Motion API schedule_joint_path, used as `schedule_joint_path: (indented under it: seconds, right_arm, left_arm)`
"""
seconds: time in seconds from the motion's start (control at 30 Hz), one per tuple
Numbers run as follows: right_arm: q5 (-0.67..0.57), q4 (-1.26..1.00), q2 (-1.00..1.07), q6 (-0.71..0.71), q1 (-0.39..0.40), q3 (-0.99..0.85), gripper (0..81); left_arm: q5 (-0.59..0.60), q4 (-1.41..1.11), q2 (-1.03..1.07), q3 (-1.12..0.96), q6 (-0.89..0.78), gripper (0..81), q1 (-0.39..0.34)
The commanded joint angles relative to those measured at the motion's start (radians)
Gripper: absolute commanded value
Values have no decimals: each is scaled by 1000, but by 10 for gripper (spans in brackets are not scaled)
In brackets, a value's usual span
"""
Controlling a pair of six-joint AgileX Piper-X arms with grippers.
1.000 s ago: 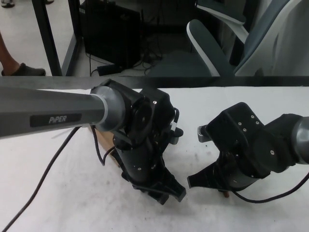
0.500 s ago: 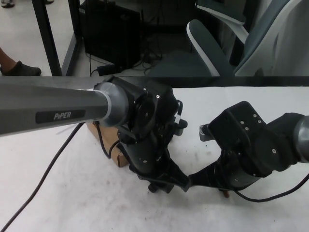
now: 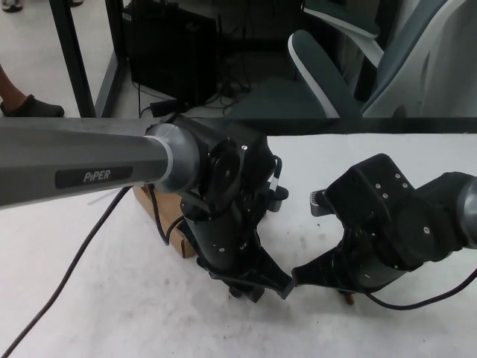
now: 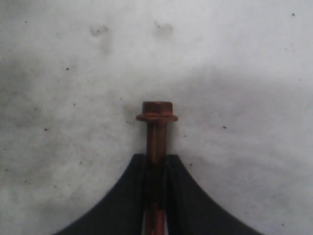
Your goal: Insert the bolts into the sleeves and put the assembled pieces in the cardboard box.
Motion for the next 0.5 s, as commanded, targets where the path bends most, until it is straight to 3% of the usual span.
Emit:
schedule_joint_path:
  seconds: [0.0, 0.23, 0.47]
  right_arm:
    - [-6, 70, 39, -9, -11, 37, 2]
    - [-8, 68, 39, -42, -11, 34, 2]
    - [-18, 29, 34, -96, -38, -18, 2]
  left_arm:
    - [3, 6, 0, -10, 2, 391, -5]
    - [3, 6, 0, -10, 44, 6, -1]
    - [1, 17, -12, -10, 24, 8, 14]
